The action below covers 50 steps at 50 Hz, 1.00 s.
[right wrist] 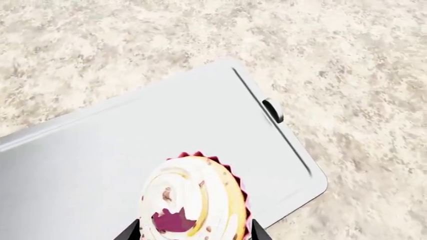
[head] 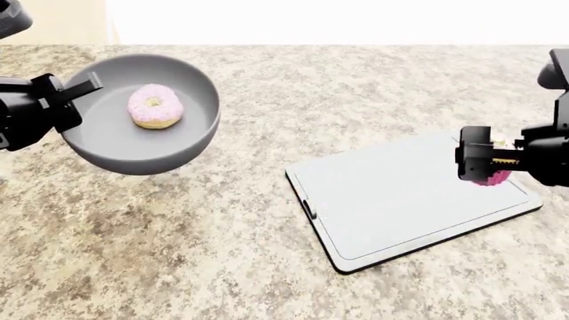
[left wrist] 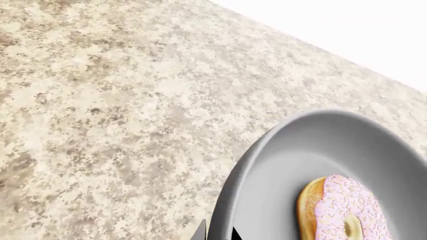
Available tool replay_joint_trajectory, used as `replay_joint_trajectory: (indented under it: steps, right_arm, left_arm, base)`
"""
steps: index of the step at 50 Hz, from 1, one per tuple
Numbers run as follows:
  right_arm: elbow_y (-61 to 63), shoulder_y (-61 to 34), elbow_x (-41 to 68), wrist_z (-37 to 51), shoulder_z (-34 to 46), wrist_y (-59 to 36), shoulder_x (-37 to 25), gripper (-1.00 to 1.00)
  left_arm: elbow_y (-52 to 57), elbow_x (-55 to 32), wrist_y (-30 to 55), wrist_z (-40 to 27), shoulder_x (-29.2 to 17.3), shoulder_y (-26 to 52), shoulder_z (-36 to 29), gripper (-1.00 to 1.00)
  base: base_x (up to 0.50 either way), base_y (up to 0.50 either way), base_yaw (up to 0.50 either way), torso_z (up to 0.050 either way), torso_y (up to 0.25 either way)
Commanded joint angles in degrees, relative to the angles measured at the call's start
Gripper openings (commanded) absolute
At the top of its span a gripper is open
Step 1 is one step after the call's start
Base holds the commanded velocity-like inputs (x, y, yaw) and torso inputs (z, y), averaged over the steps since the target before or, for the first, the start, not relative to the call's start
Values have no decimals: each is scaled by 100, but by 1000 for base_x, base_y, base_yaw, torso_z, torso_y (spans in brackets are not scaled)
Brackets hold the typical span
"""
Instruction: Pick up the bowl with donut and place it on the tray. Pick up the cupcake and place it on the tray.
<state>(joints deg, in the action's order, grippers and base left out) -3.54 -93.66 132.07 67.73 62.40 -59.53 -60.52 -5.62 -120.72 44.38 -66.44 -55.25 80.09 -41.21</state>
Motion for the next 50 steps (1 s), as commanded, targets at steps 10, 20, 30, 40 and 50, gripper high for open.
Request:
replay_joint_trajectory:
  steps: [10, 20, 30, 40, 50]
  right_arm:
    - [-1117, 284, -1289, -565, 371, -83, 541, -100]
    - [-1403, 510, -1700, -794, 471, 153, 693, -100]
    - [-1715, 674, -2039, -1148, 482, 469, 894, -100]
    - [-1987, 729, -2098, -924, 641, 398, 1028, -100]
    - [-2118, 778, -2132, -846, 708, 393, 1075, -100]
  left_arm:
    - [-19, 63, -43, 98, -3, 23, 48, -100]
    - [-47, 77, -32, 113, 17, 48, 39, -100]
    - [-119, 108, 3, 150, 59, 83, 10, -100]
    - [-119, 109, 2, 156, 65, 79, 4, -100]
    - [-68, 78, -2, 152, 30, 51, 12, -100]
  base:
    - [0, 0, 0, 0, 1]
    - [0, 0, 0, 0, 1]
    - [0, 0, 0, 0, 0]
    - [0, 0, 0, 0, 1]
    - [0, 0, 0, 0, 0]
